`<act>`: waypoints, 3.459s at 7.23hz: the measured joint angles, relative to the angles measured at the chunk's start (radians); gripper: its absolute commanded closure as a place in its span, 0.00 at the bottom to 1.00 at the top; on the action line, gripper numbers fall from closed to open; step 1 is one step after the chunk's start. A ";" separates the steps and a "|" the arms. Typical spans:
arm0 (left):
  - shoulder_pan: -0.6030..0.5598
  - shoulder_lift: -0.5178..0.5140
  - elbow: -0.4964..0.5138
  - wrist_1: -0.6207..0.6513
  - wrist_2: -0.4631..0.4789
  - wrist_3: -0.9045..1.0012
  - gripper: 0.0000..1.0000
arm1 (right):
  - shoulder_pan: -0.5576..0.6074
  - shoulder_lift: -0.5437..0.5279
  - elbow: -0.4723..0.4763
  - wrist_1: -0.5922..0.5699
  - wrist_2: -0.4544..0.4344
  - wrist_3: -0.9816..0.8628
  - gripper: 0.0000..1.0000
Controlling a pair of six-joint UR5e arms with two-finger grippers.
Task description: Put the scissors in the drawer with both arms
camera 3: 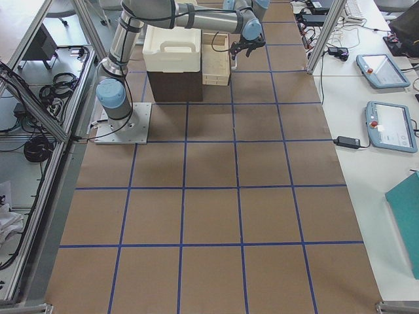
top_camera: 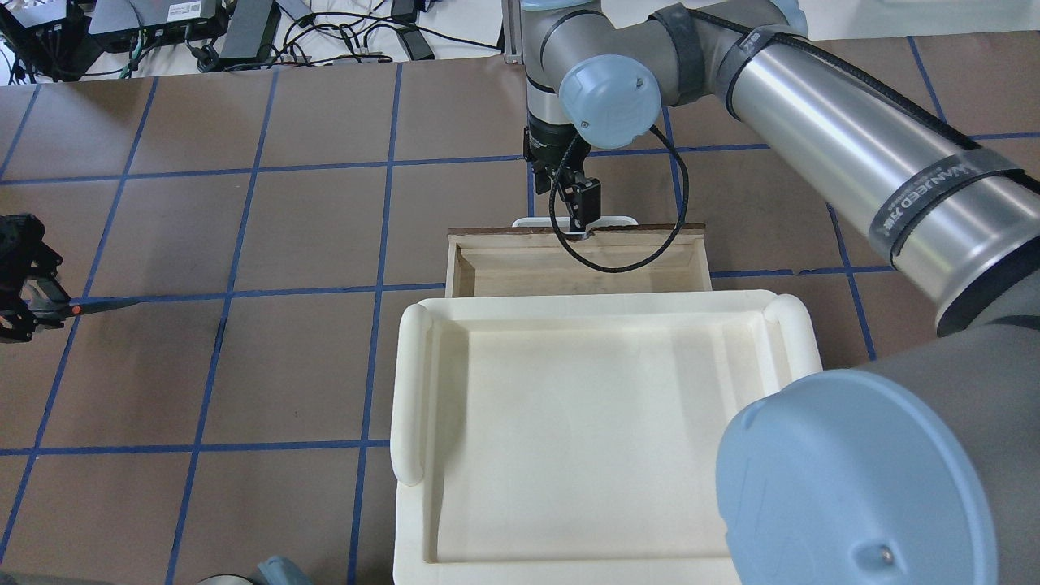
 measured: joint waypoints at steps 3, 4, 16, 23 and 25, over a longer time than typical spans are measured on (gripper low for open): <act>-0.184 0.013 0.220 -0.211 -0.050 -0.323 1.00 | -0.010 0.006 -0.002 -0.008 0.000 -0.016 0.00; -0.246 0.027 0.249 -0.247 -0.062 -0.404 1.00 | -0.011 0.008 -0.003 -0.017 0.000 -0.017 0.00; -0.769 0.062 0.260 -0.276 -0.042 -0.811 1.00 | -0.011 0.058 -0.064 -0.030 0.005 -0.093 0.00; -0.930 -0.012 0.268 -0.232 -0.047 -1.065 1.00 | -0.033 -0.088 -0.063 0.027 -0.028 -0.161 0.00; -0.990 -0.063 0.272 -0.179 -0.052 -1.142 1.00 | -0.096 -0.182 -0.050 0.062 -0.037 -0.432 0.00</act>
